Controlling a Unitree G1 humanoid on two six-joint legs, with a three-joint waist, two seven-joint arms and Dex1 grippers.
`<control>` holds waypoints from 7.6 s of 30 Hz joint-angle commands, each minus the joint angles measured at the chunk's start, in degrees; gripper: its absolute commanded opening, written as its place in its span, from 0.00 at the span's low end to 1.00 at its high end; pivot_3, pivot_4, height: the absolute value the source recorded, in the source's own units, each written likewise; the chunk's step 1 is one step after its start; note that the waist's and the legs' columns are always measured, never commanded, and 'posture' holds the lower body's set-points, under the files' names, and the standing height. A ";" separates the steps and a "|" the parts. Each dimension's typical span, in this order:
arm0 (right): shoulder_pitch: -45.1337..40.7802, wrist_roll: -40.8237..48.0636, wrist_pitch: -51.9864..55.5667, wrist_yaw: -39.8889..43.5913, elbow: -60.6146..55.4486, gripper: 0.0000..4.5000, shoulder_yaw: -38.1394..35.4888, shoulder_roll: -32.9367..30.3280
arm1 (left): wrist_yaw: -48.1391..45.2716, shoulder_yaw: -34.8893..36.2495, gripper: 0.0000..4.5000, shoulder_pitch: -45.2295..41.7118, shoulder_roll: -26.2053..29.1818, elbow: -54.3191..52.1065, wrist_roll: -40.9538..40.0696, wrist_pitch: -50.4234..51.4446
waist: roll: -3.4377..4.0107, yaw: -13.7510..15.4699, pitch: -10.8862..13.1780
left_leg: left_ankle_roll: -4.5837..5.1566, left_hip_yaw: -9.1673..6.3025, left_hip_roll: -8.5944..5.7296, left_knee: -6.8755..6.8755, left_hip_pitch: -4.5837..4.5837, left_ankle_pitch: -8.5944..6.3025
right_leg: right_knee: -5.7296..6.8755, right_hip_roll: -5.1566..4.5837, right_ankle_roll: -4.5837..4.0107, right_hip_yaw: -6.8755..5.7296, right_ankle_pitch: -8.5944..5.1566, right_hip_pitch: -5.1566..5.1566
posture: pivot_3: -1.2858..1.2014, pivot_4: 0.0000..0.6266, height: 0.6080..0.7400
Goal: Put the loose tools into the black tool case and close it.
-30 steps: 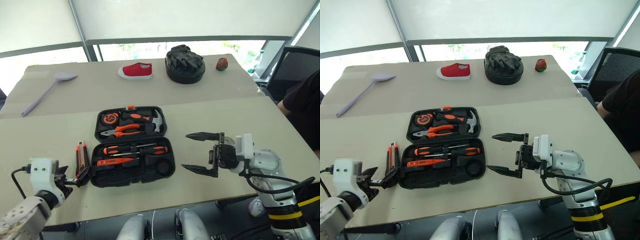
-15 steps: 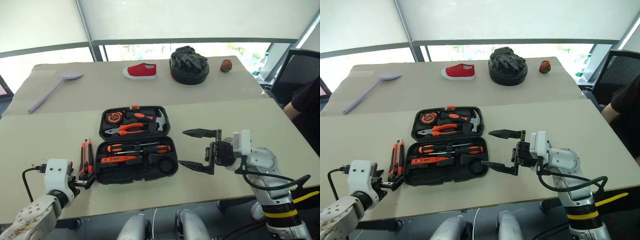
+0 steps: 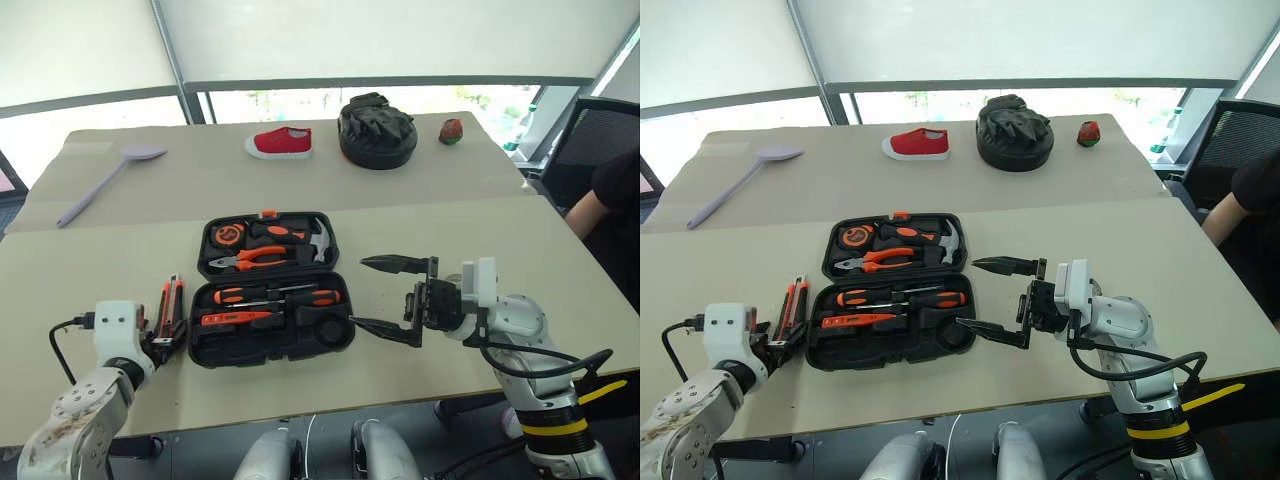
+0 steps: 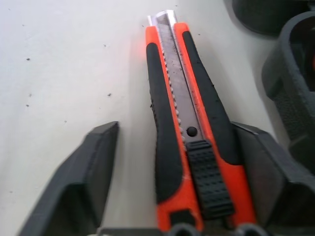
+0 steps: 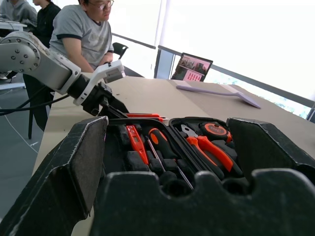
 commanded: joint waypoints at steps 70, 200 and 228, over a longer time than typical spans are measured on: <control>5.92 2.15 5.64 -1.66 -7.74 1.00 -4.05 -6.70 | -65.07 -20.50 0.08 -14.53 17.61 19.00 4.19 -45.16 | 0.07 -0.21 0.10 | 0.48 0.20 0.02 0.06 -0.07 -0.31 | -0.10 -0.02 0.09 -0.05 -0.12 -0.10 | 0.52 0.24 1.00; -21.14 -17.54 15.70 16.21 21.06 0.01 5.74 -24.20 | -63.79 -15.04 1.00 -12.94 8.32 11.45 -11.88 -38.32 | 0.32 -0.30 0.11 | 0.61 0.53 0.04 0.01 -0.35 -0.17 | -0.76 -0.24 0.35 -0.08 0.08 -0.11 | 0.52 0.24 1.00; -23.97 -21.08 26.51 16.90 4.71 0.01 29.61 -12.52 | -62.41 -7.62 1.00 2.86 10.17 10.72 -9.13 -45.62 | 0.33 -0.07 0.12 | 0.52 0.36 -0.08 0.20 -0.70 -0.30 | -0.92 -0.28 0.47 -0.47 0.21 -0.36 | 0.52 0.24 1.00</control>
